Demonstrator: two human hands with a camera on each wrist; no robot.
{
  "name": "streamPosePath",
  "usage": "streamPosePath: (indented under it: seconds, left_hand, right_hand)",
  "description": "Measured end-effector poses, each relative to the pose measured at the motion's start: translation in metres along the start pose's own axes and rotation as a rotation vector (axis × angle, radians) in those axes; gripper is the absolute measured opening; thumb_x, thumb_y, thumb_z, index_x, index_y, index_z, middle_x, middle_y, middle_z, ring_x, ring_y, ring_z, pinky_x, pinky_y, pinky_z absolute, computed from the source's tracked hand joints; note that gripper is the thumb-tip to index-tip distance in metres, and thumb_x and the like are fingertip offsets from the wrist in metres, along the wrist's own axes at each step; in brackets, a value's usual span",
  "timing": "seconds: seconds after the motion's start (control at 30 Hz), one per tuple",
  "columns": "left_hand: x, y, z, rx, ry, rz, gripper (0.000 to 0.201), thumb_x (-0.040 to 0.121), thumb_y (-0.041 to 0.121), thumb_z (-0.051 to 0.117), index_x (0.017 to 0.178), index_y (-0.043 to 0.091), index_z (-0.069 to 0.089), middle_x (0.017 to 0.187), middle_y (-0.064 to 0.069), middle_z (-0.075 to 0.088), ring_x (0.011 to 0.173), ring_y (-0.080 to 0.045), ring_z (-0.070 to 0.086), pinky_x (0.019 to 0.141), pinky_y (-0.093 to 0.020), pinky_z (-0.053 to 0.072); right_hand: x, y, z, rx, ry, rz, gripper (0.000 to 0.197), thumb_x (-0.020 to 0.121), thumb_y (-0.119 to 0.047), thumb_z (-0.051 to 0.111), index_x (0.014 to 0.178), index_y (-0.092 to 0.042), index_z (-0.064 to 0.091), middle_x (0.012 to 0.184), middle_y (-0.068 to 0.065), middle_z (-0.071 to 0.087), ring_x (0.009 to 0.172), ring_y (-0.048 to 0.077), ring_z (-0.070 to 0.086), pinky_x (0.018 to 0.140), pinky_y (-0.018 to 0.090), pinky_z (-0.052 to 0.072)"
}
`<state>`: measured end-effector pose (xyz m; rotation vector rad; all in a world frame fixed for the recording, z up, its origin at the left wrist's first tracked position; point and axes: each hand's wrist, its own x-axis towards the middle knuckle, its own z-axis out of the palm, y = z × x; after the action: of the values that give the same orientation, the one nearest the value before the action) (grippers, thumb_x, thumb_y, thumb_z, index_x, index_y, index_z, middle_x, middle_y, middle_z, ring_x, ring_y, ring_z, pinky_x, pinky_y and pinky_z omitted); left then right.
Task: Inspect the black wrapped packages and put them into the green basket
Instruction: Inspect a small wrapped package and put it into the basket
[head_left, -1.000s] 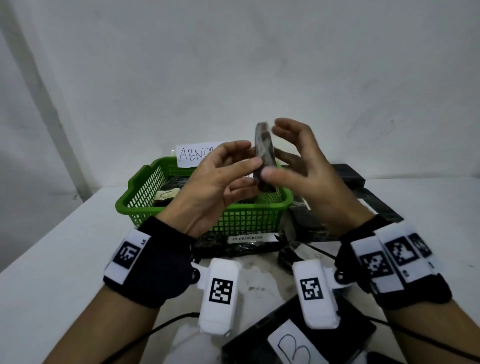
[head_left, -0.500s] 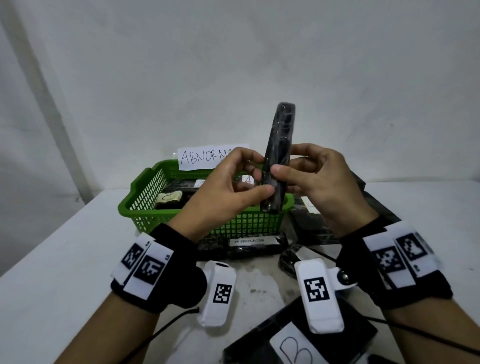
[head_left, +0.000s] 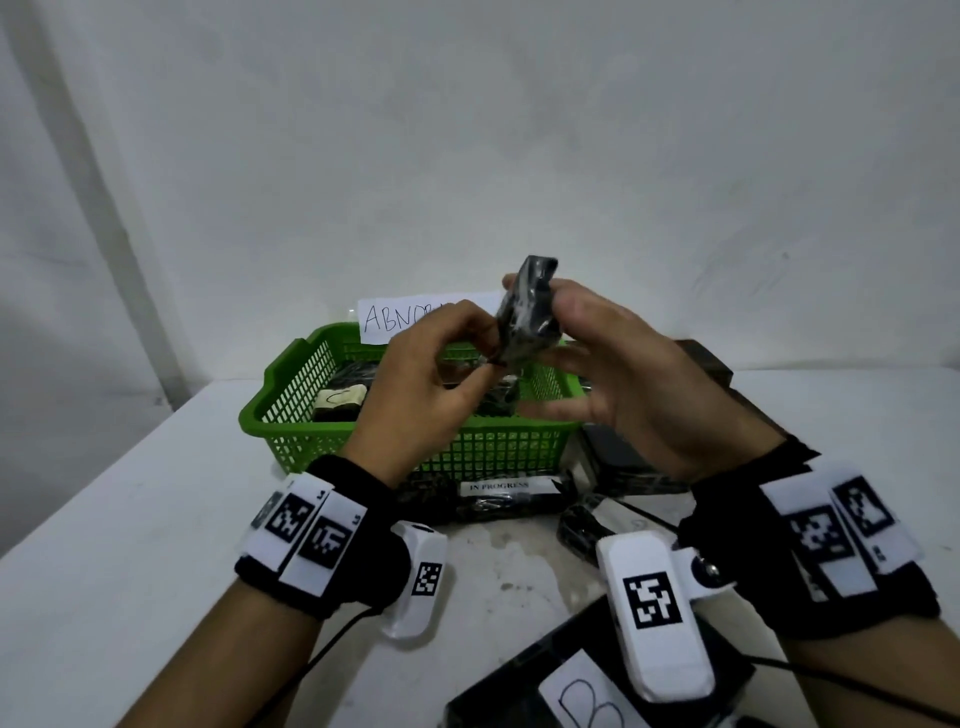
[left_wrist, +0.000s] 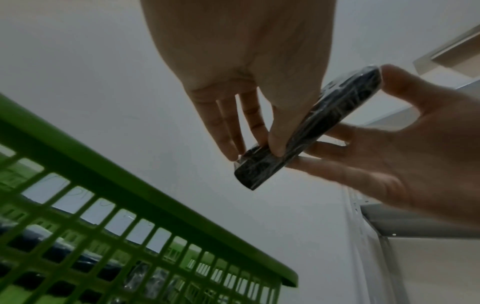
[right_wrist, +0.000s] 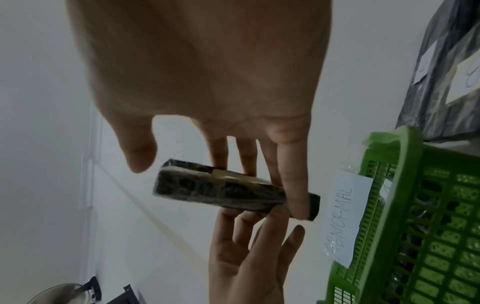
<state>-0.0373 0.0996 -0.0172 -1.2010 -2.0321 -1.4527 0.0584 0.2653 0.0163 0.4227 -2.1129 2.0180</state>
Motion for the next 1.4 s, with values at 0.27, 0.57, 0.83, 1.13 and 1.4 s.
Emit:
streamPosePath:
  seconds: [0.27, 0.57, 0.83, 1.13, 1.4]
  left_hand:
    - [-0.002, -0.001, 0.002, 0.044, 0.073, 0.021, 0.009, 0.097, 0.027, 0.06, 0.101, 0.029, 0.068, 0.098, 0.004, 0.068, 0.089, -0.004, 0.064, 0.07, -0.019, 0.055]
    - [0.003, 0.025, -0.009, -0.556, -0.21, -0.546, 0.046, 0.078, 0.04, 0.065, 0.114, 0.013, 0.06, 0.101, -0.014, 0.072, 0.071, -0.021, 0.066, 0.063, -0.03, 0.059]
    - [0.0, 0.024, -0.006, -0.403, -0.327, -0.47, 0.039, 0.084, 0.011, 0.074, 0.118, 0.021, 0.058, 0.118, -0.004, 0.067, 0.092, -0.023, 0.07, 0.077, -0.031, 0.06]
    - [-0.001, 0.023, 0.004, -0.325, -0.326, -0.393, 0.045, 0.076, 0.035, 0.078, 0.116, 0.035, 0.058, 0.089, 0.021, 0.067, 0.079, -0.008, 0.063, 0.067, -0.028, 0.054]
    - [-0.003, 0.009, 0.008, 0.067, -0.015, -0.086, 0.04, 0.081, 0.024, 0.08, 0.111, 0.029, 0.055, 0.11, 0.019, 0.062, 0.095, -0.003, 0.061, 0.073, -0.029, 0.057]
  right_hand:
    - [0.004, 0.009, 0.012, -0.158, 0.274, -0.229, 0.028, 0.076, -0.023, 0.069, 0.104, -0.017, 0.07, 0.103, -0.002, 0.075, 0.097, 0.021, 0.074, 0.09, 0.043, 0.06]
    - [0.004, 0.024, -0.002, -0.416, 0.025, -0.176, 0.092, 0.063, -0.037, 0.087, 0.139, -0.028, 0.035, 0.144, -0.011, 0.043, 0.136, -0.005, 0.044, 0.11, 0.024, 0.043]
    - [0.009, 0.015, -0.022, -0.205, 0.398, 0.037, 0.108, 0.061, -0.069, 0.075, 0.151, -0.033, 0.027, 0.139, 0.002, 0.058, 0.124, 0.02, 0.062, 0.105, 0.049, 0.051]
    - [0.008, 0.013, -0.015, -0.273, 0.414, -0.177, 0.018, 0.092, -0.024, 0.071, 0.104, -0.011, 0.07, 0.084, 0.006, 0.078, 0.083, 0.021, 0.077, 0.079, 0.035, 0.062]
    - [0.001, 0.001, -0.008, -0.165, 0.088, -0.132, 0.056, 0.088, -0.058, 0.054, 0.14, -0.038, 0.054, 0.14, -0.01, 0.062, 0.134, 0.007, 0.053, 0.116, 0.04, 0.039]
